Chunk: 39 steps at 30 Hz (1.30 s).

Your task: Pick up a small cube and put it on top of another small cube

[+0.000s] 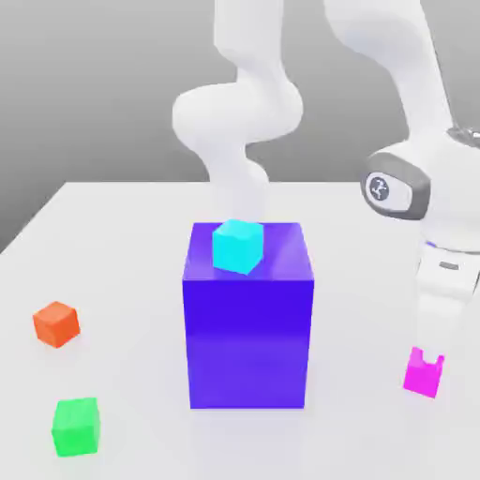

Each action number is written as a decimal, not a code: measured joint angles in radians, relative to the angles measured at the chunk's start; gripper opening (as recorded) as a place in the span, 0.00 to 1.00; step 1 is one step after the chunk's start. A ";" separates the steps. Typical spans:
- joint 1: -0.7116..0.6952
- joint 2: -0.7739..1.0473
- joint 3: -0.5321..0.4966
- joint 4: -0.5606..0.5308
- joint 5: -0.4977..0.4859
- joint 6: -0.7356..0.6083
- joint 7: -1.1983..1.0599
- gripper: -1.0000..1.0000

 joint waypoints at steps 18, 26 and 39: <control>-0.010 -0.058 -0.013 0.035 0.001 -0.082 -0.042 0.00; -0.277 -0.057 -0.177 0.117 0.043 -0.163 -0.374 0.00; -0.685 -0.087 -0.418 0.155 0.184 -0.251 -0.898 0.00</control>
